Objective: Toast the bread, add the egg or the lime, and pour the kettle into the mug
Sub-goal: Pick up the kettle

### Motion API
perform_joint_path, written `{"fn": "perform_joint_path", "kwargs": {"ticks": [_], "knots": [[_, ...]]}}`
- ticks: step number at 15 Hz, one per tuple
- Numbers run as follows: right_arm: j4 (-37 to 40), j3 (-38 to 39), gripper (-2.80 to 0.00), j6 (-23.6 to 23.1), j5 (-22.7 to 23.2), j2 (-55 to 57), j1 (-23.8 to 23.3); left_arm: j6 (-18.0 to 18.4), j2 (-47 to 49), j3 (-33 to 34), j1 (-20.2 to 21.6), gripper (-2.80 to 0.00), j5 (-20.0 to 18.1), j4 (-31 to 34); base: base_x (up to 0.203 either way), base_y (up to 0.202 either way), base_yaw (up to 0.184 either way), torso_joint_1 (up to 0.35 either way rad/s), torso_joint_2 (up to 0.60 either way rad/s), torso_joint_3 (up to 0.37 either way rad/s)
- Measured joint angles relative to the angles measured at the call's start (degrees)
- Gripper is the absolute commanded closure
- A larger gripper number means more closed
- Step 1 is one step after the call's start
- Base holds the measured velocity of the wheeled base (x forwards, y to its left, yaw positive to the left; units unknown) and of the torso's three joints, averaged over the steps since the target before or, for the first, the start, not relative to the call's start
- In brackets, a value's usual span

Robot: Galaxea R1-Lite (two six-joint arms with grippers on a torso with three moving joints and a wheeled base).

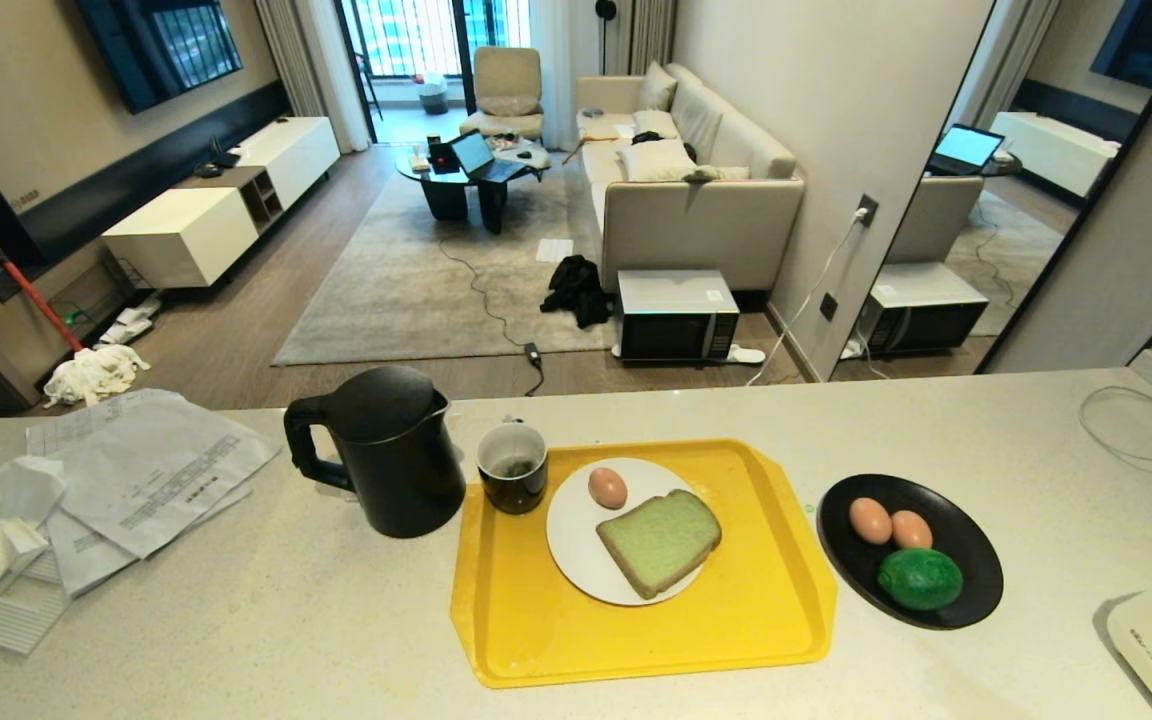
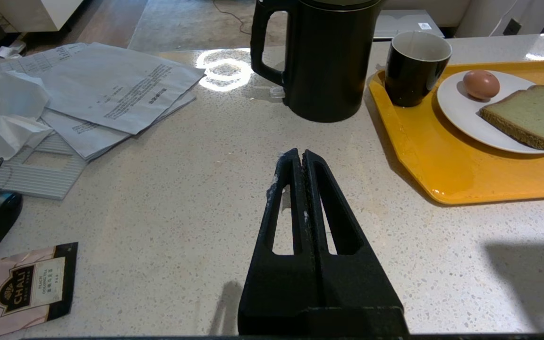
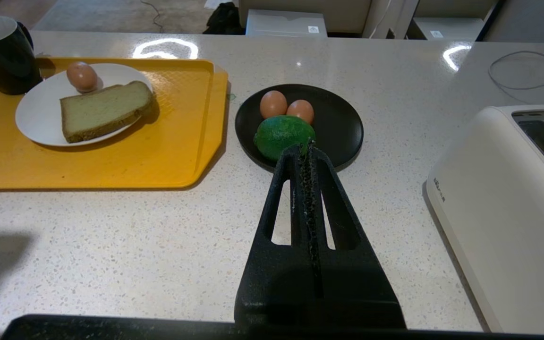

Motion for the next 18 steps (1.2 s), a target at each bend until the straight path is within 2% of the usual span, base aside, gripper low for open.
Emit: {"fn": "perform_joint_path", "kwargs": {"ticks": [18], "knots": [[0.0,0.0,0.00,0.0,0.0,0.0,0.0,0.0,0.0,0.0,0.0,0.00,0.0,0.0,0.000,0.000,0.000,0.000,0.00,0.000]]}}
